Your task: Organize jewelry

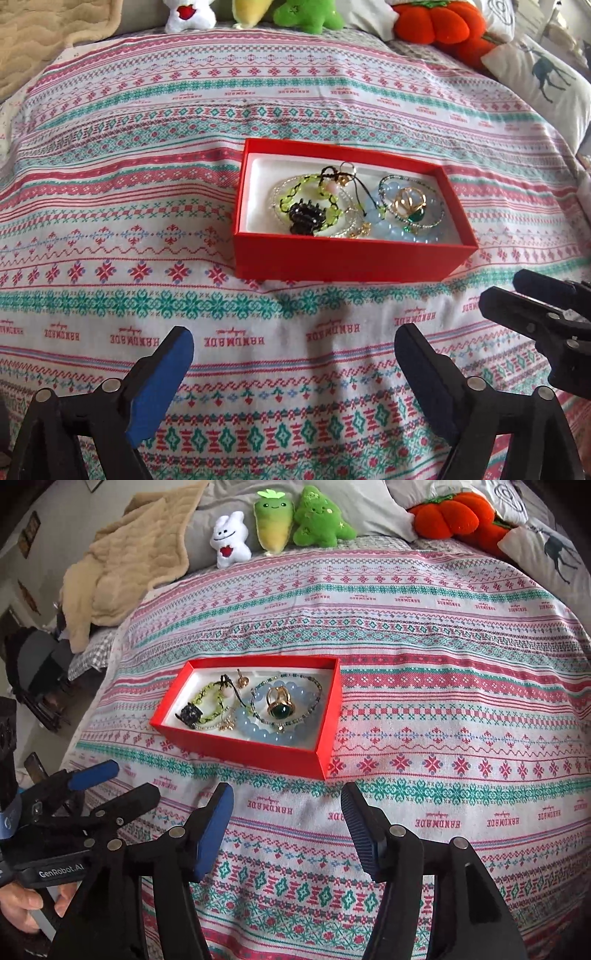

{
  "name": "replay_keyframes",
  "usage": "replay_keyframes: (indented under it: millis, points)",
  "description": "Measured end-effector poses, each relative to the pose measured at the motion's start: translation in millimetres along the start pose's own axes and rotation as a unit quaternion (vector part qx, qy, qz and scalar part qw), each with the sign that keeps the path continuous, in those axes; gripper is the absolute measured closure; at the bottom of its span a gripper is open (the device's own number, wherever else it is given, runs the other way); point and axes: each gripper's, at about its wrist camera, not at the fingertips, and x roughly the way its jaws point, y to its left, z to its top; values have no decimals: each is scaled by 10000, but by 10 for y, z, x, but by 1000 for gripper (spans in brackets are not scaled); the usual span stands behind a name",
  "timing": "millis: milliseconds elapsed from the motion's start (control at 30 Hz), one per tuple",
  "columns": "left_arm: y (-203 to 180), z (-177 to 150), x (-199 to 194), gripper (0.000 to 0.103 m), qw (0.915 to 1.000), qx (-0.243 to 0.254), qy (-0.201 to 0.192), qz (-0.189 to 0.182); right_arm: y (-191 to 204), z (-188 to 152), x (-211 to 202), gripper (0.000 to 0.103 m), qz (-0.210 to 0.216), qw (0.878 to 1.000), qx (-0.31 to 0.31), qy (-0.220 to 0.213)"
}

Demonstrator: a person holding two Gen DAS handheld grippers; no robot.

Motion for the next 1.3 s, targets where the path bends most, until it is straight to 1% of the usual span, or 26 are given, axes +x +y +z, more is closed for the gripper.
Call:
replay_keyframes:
  millis: [33,100,133,200,400,467,567,633,800,1033,1300]
  points:
    - [13,-31,-11,6,10000,-25,28,57,12,-44,-17,37,-77,10000,-43,4]
    - [30,-84,-25,3,9999,-75,63,130,33,-127,-53,25,-175,9998,-111,2]
    - [41,-118,-32,1,9997,-94,91,190,43,-170,-74,22,-232,9997,-126,1]
    - [51,-181,-34,1,9993,-114,182,307,57,-243,-107,16,-345,9993,-137,10]
    - [65,-353,-45,1,9978,-145,264,589,100,-397,-115,10,-776,9968,-116,142]
    - [69,-394,-46,1,9973,-162,264,664,127,-438,-106,8,-987,9950,-120,131]
    - [56,-410,-50,1,9964,-168,188,805,186,-482,-75,7,-1215,9923,-194,101]
    - [46,-415,-52,1,9959,-177,124,881,221,-498,-48,7,-1210,9923,-243,130]
    - [26,-420,-25,1,9954,-170,136,938,284,-516,6,7,-1262,9912,-348,180]
    - [4,-417,-7,1,9953,-169,150,939,246,-496,16,7,-1282,9914,-192,159]
    - [-12,-417,-11,1,9953,-173,147,946,245,-496,32,7,-1296,9912,-201,201]
